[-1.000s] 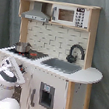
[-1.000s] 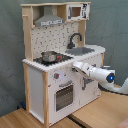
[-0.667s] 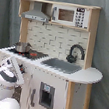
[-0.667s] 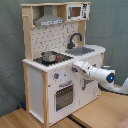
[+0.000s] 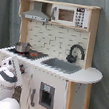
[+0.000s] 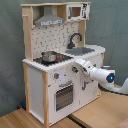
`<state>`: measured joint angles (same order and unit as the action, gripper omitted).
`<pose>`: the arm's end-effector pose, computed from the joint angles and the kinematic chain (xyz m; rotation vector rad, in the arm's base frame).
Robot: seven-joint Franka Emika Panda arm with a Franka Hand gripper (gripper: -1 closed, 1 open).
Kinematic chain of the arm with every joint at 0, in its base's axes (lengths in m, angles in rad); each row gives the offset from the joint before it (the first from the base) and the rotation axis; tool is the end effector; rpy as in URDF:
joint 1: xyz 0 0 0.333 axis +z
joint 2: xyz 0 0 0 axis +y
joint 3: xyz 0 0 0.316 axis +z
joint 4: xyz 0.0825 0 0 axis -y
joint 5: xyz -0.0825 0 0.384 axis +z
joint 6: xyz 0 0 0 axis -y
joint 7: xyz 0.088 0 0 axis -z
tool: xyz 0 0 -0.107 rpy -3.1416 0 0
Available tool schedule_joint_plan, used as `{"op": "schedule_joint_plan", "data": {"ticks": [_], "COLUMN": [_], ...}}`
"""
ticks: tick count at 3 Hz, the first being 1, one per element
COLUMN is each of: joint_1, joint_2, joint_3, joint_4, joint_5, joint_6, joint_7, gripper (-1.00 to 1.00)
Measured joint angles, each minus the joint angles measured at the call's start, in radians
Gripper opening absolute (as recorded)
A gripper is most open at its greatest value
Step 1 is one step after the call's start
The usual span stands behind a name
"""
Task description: Play with the kitchen
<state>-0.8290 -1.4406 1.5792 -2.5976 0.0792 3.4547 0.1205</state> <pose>0.3441 0.3499 0.3415 1.4644 1.1268 1.3998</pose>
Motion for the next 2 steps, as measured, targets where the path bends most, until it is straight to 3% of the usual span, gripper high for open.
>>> {"op": "schedule_joint_plan", "data": {"ticks": [1,2], "joint_1": [0.000,0.000], "joint_2": [0.000,0.000], "joint_3": [0.007,0.011], "joint_4": [0.004,0.004], "joint_5": [0.000,0.000], "joint_6": [0.001,0.001], "joint_7": [0.100,0.104], "gripper": [-1.00,-1.00]}}
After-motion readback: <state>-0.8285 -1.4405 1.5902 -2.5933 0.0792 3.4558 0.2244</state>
